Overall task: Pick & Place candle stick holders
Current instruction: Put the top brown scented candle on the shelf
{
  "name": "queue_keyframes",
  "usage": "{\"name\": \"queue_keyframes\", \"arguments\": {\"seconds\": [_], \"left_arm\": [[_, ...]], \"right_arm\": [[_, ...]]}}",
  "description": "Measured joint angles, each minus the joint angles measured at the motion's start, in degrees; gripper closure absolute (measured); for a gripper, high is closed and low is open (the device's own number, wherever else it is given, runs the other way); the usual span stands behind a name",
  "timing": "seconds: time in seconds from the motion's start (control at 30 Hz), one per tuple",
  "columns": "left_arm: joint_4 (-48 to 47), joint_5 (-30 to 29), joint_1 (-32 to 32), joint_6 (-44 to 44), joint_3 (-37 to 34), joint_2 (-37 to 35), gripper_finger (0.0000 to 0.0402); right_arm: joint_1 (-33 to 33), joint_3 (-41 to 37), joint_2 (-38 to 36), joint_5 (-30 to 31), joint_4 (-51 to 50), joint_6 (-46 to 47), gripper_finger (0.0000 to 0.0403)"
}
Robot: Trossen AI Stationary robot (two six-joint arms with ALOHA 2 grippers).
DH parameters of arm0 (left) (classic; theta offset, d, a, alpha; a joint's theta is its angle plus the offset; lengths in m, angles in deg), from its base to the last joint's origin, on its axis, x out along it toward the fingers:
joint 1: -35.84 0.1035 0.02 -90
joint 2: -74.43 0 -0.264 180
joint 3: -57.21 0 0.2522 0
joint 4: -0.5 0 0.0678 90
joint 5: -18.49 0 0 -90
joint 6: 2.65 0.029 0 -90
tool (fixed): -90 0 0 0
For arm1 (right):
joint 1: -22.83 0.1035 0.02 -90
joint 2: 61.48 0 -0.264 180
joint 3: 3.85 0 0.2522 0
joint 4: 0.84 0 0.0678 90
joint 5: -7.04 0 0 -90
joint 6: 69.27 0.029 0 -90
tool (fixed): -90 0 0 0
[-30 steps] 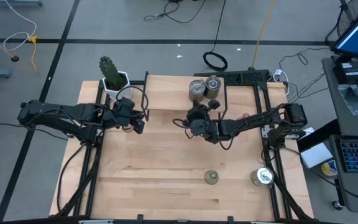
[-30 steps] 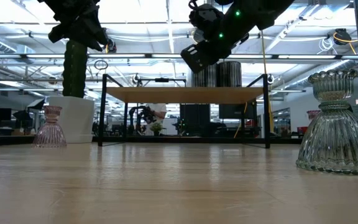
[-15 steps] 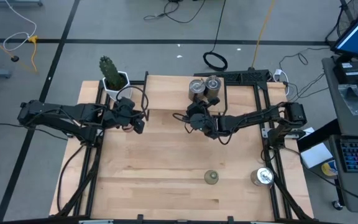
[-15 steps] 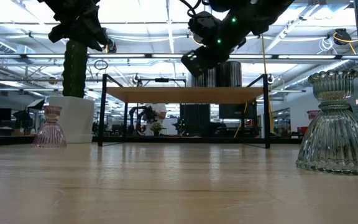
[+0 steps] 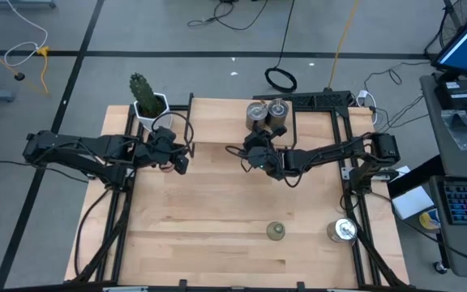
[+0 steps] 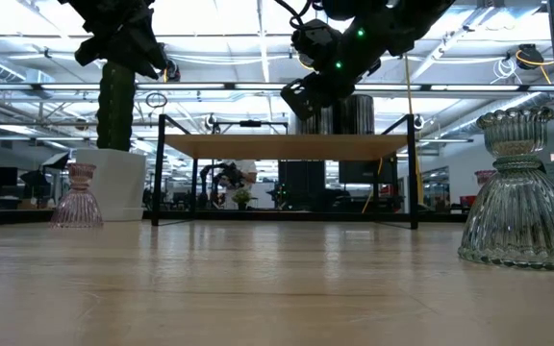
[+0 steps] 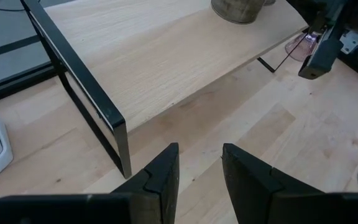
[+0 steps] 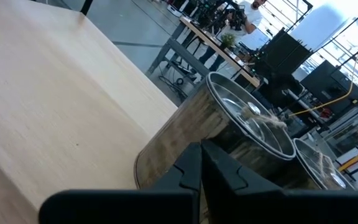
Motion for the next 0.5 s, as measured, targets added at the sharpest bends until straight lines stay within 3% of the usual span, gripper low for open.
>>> {"name": "queue_keyframes", "arguments": {"seconds": [0.5], "left_arm": [[0.0, 0.0, 0.0, -0.3, 0.0, 0.0, 0.0279]], "right_arm": [[-1.9, 0.0, 0.0, -0.9, 1.3, 0.7, 0.0403]]}}
